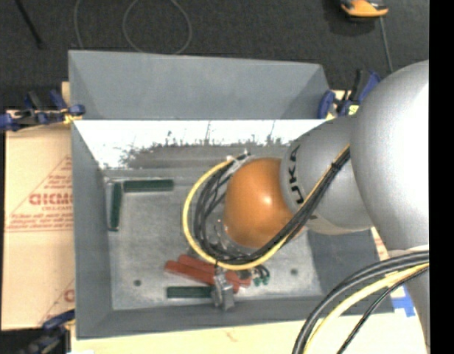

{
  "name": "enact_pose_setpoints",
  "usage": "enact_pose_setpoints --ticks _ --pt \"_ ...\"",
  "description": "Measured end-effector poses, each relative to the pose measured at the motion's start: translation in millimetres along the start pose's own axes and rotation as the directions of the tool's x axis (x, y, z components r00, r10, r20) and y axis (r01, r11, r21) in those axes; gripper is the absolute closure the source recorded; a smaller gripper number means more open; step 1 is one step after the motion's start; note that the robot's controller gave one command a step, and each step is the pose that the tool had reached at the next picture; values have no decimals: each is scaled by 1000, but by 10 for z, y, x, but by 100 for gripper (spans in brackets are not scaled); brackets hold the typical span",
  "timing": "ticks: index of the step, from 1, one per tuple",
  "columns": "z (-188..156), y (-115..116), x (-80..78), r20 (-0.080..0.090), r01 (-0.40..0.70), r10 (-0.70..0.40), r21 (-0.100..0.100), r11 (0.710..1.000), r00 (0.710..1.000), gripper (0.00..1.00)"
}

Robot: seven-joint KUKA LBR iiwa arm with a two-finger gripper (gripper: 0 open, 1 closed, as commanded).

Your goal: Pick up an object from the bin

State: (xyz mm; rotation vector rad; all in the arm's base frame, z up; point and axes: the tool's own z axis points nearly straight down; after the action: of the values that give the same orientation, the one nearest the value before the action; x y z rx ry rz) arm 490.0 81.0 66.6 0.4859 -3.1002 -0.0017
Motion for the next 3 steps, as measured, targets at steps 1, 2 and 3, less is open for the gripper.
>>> enact_pose_setpoints --ticks 1,2,3 --pt "-467 -540 -152 12 -51 51 6 999 999 0" --pt "-57 -225 173 27 -71 71 4 997 997 0" --pt "-56 -224 193 16 -73 72 3 997 997 100"
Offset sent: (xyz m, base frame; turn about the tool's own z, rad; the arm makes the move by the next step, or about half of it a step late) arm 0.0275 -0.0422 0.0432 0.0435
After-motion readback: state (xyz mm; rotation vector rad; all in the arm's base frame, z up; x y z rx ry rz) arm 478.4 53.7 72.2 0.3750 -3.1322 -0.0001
